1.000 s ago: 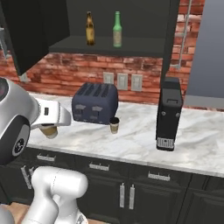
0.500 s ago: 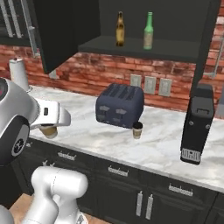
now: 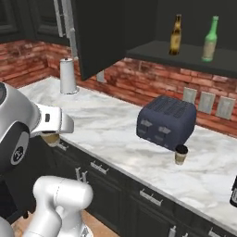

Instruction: Sort all alcoholic drinks to one cabinet, and non-alcoholic drinks to the other.

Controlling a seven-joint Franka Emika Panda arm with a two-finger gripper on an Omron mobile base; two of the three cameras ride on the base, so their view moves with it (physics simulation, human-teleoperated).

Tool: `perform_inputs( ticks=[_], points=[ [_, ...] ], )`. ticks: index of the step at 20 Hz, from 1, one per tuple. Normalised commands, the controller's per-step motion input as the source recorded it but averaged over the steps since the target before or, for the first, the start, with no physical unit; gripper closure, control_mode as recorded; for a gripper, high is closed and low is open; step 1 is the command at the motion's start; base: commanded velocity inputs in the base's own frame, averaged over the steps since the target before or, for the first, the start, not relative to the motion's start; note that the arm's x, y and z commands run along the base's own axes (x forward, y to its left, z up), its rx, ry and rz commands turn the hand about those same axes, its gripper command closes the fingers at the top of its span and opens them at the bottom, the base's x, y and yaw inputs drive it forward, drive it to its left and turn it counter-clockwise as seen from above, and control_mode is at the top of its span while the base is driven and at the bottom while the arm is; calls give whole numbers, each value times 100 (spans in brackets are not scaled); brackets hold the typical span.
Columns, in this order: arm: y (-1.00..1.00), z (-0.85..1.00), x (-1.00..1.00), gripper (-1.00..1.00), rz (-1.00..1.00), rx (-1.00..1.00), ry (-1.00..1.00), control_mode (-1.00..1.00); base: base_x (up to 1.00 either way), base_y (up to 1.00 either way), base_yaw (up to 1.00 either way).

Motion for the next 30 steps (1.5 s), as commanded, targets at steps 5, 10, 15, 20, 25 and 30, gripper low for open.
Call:
perform_inputs(
  ticks=[5,10,15,20,25,30],
  points=[
    [0,0,0,100,0,0,0,100,-6,34,46],
    [0,0,0,100,0,0,0,100,0,38,43],
    [0,0,0,100,0,0,0,100,0,38,43],
    [0,0,0,100,0,0,0,100,0,44,39],
    [0,0,0,100,0,0,0,100,0,53,33],
    [0,0,0,100,0,0,0,100,0,57,32]
  ],
)
